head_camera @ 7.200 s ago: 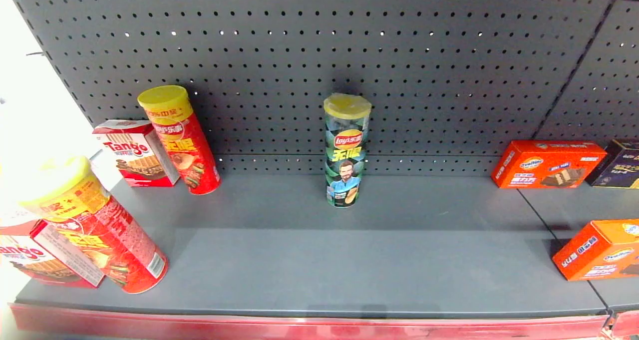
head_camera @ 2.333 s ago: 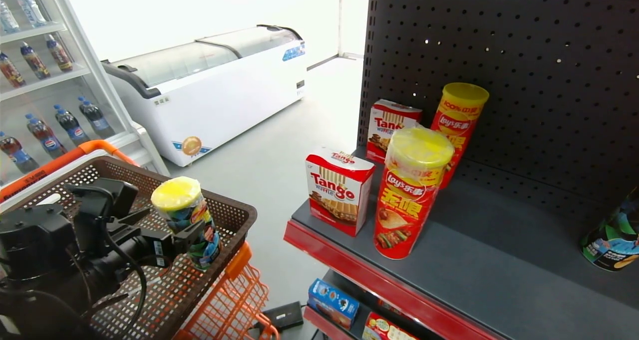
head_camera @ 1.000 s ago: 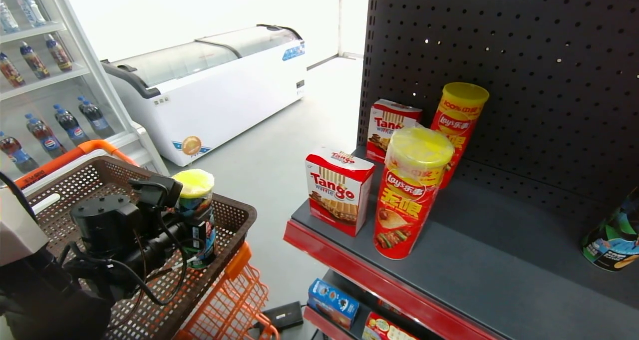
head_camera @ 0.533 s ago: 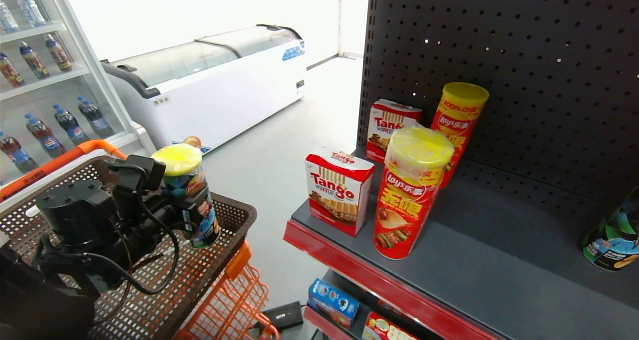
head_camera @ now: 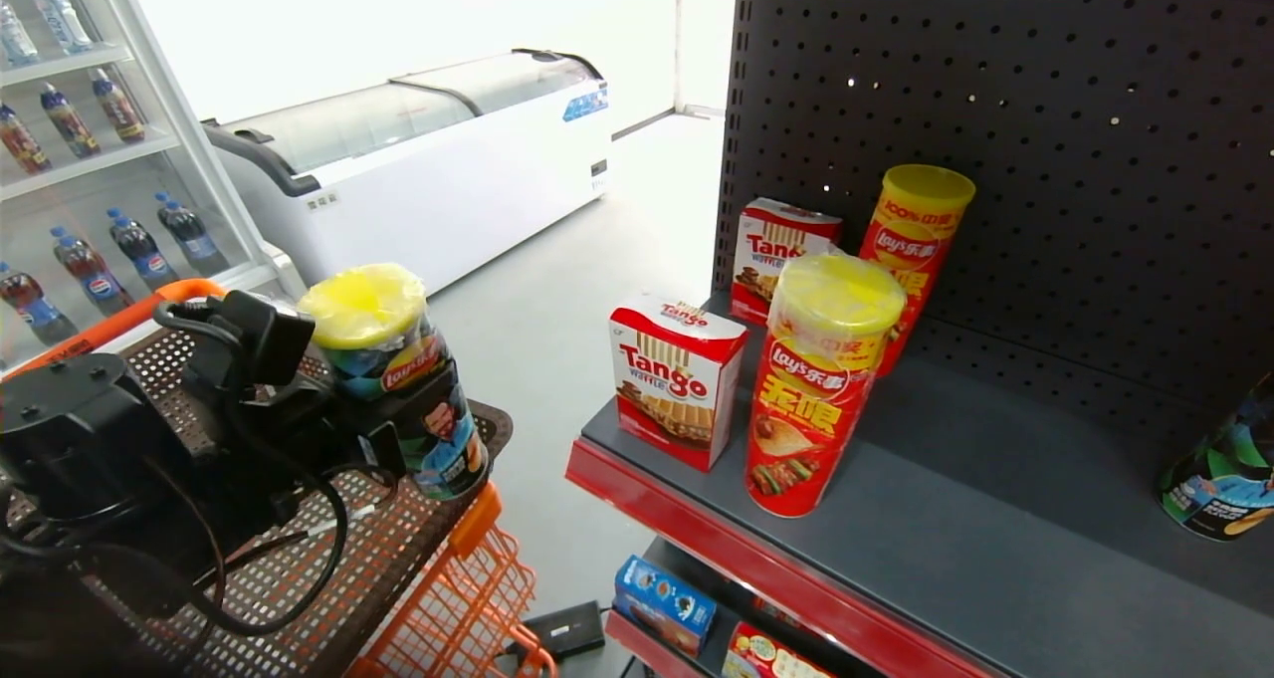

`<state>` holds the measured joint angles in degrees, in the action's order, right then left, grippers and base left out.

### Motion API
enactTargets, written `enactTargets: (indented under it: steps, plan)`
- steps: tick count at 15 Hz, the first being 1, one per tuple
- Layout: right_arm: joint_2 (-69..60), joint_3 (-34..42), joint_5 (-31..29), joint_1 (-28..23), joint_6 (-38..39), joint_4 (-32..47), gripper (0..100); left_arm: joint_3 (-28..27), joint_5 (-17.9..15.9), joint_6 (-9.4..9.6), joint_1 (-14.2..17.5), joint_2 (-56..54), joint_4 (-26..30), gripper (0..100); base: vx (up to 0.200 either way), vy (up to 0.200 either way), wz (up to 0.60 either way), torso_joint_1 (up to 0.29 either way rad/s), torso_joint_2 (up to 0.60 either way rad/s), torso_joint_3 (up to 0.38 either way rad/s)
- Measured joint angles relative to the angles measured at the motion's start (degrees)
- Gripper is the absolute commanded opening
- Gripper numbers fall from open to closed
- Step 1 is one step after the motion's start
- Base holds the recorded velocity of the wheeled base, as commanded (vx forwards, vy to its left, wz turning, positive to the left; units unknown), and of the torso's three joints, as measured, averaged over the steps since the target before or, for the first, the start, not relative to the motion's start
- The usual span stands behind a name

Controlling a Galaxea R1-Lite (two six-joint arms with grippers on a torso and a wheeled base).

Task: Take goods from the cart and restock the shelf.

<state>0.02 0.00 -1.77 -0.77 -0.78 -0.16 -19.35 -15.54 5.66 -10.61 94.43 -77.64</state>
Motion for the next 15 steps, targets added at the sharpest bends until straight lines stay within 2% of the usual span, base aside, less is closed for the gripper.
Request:
enactTargets:
  steps: [2, 4, 8, 13, 15]
  plan:
    - [0.00, 0.00, 0.00, 0.00, 0.00, 0.00, 100, 2.23, -0.30, 0.44, -1.40, -1.95, -0.37, 0, 0.000, 0.000, 0.00, 0.000, 0.00, 0.000]
    - [0.00, 0.00, 0.00, -0.02, 0.00, 0.00, 100, 3.25, -0.35, -0.35, -3.06, -3.55, -0.20, 0, 0.000, 0.000, 0.00, 0.000, 0.00, 0.000]
    - [0.00, 0.00, 0.00, -0.02, 0.00, 0.00, 100, 3.25, -0.51, -0.55, -6.29, -4.92, -0.20, 0, 0.000, 0.000, 0.00, 0.000, 0.00, 0.000]
    - [0.00, 0.00, 0.00, -0.02, 0.00, 0.00, 100, 3.61, -0.88, -0.57, -6.84, -5.51, -0.22, 0, 0.000, 0.000, 0.00, 0.000, 0.00, 0.000]
    - [0.00, 0.00, 0.00, -0.02, 0.00, 0.00, 100, 3.69, -2.82, -0.57, -6.92, -5.71, -0.26, 0, 0.000, 0.000, 0.00, 0.000, 0.00, 0.000]
